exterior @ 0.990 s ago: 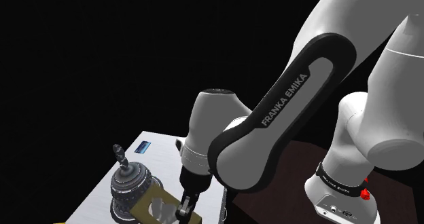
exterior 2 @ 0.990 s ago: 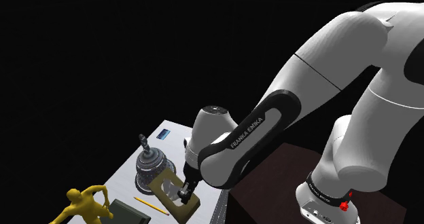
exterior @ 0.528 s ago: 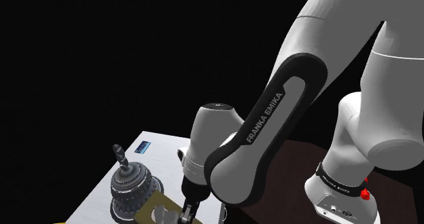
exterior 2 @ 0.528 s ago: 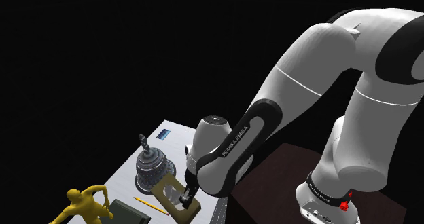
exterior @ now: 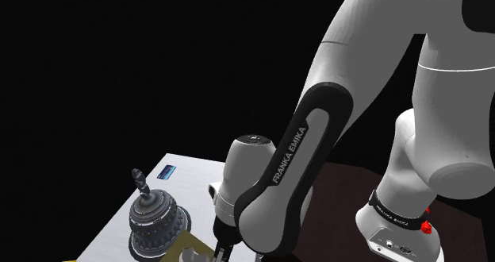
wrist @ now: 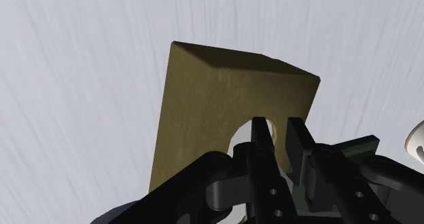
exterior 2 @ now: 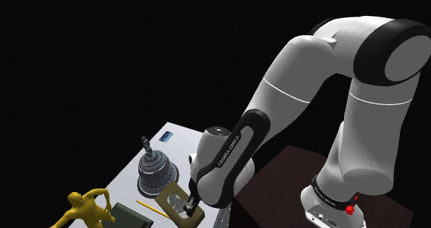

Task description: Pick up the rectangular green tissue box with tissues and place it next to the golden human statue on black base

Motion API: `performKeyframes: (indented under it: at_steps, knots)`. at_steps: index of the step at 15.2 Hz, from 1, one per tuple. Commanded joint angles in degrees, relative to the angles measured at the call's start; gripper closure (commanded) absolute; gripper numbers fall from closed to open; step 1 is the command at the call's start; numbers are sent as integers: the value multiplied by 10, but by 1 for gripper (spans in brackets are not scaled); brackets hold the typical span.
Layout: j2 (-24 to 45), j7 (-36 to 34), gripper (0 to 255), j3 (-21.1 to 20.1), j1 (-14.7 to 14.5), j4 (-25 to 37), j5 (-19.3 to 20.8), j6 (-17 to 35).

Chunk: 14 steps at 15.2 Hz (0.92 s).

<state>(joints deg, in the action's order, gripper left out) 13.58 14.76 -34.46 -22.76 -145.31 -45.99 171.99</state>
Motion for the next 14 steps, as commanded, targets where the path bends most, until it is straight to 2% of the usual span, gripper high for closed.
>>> performKeyframes:
  at_steps: [1, 6, 7, 12, 14]
  knots:
    - [2, 1, 255, -1, 0, 0, -1, 2]
    - [2, 1, 255, -1, 0, 0, -1, 2]
    - [2, 1, 0, -1, 0, 0, -1, 2]
    - [2, 1, 0, -1, 0, 0, -1, 2]
    - [-57, -4, 0, -3, 12, -18, -5, -43]
